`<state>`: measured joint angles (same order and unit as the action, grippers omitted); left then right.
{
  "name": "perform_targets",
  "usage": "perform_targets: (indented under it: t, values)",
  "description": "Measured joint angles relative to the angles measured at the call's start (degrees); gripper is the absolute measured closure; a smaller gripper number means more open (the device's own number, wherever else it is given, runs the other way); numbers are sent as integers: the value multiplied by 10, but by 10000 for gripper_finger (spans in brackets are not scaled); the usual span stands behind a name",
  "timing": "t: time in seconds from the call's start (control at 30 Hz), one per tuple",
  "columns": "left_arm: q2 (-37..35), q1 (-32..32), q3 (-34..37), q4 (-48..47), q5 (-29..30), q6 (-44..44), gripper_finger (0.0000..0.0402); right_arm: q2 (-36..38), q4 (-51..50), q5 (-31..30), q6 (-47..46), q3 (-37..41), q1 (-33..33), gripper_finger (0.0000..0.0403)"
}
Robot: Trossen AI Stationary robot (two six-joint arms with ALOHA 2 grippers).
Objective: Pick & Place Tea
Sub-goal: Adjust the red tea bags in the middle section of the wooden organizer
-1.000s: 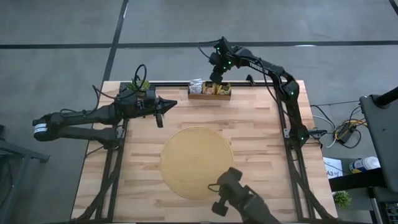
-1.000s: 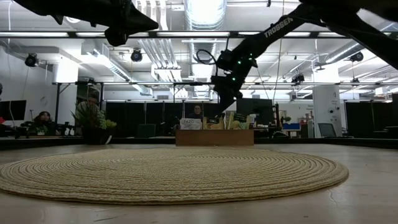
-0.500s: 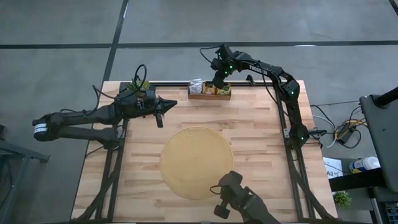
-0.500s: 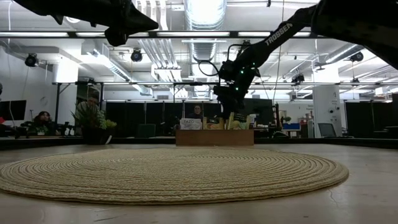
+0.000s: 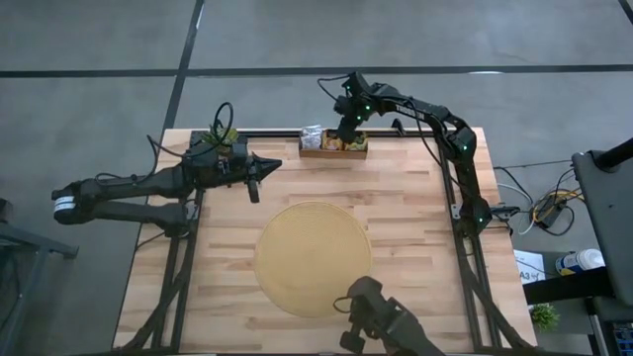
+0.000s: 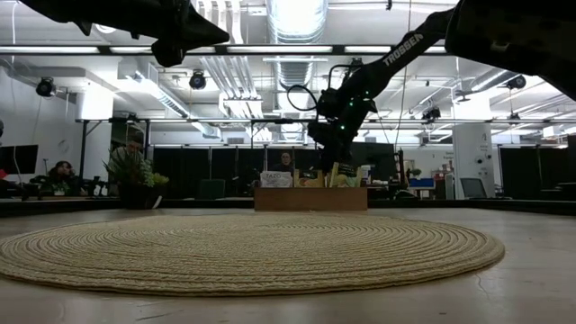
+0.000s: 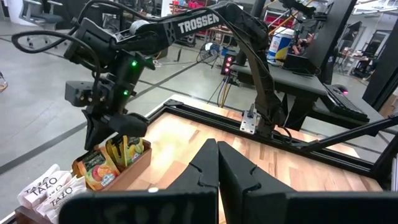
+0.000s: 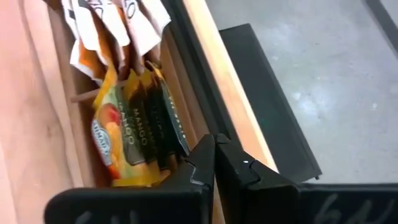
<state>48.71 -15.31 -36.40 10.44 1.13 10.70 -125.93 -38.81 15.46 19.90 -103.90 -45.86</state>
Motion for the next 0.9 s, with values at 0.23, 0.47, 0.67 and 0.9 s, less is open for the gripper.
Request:
perform_targets:
  t: [0.23, 0.47, 0.67, 0.9]
  values:
    - [0, 0, 0, 0, 0, 0, 402, 0, -27, 21, 2, 0, 5, 394]
    - [0, 0, 0, 0, 0, 0, 402, 1, -45, 29, 0, 0, 12, 394]
    - [0, 0, 0, 0, 0, 0, 402, 2, -55, 32, 2, 0, 21, 394]
    - [0, 0, 0, 0, 0, 0, 402, 2, -64, 37, 7, 0, 25, 394]
